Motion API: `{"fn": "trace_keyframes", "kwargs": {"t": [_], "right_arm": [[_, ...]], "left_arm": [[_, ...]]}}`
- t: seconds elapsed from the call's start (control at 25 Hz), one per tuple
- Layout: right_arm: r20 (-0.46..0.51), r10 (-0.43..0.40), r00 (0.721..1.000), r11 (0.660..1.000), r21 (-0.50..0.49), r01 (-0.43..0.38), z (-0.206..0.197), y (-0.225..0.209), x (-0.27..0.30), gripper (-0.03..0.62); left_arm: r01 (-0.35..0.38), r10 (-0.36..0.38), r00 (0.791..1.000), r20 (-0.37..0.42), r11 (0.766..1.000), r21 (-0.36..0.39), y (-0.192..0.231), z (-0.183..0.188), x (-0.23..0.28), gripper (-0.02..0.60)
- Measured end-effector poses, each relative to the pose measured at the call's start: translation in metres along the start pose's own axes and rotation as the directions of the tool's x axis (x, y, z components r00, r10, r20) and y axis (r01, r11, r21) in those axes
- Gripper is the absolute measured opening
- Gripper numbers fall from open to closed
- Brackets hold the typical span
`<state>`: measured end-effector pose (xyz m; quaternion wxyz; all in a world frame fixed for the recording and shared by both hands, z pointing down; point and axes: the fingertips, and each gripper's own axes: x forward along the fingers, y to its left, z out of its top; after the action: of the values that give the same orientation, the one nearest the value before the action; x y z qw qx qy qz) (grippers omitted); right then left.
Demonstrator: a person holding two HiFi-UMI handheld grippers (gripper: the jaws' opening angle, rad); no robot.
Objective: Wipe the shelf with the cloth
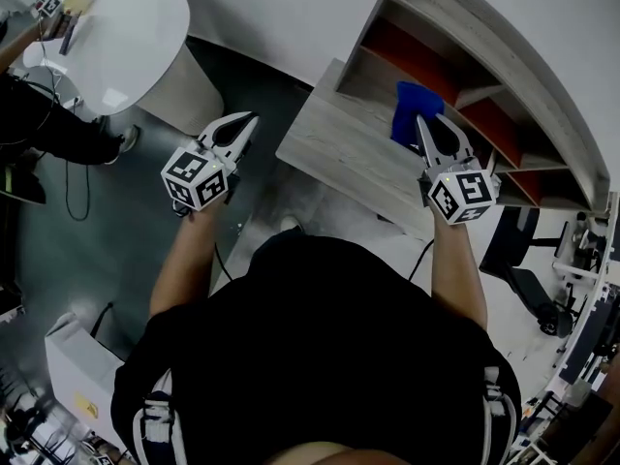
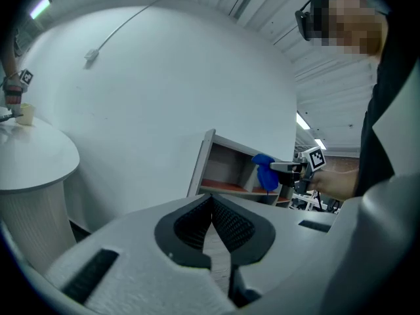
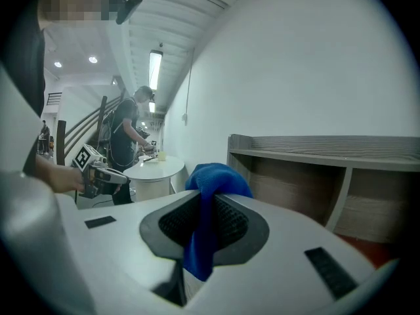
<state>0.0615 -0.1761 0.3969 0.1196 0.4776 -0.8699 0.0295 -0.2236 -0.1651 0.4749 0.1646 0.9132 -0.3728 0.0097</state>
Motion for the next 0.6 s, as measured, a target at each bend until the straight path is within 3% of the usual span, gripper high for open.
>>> {"fn": "trace_keyframes", "kwargs": {"t": [0.6], "right_arm": [[-0.033, -0.033, 0.999, 0.999, 0.031, 0.034, -0.006, -0.004, 0.001, 0.049]], "left_arm": [[0.045, -0.044, 0.998, -0.037, 0.999, 0.016, 0.004, 0.013, 0.013, 0.017]]}}
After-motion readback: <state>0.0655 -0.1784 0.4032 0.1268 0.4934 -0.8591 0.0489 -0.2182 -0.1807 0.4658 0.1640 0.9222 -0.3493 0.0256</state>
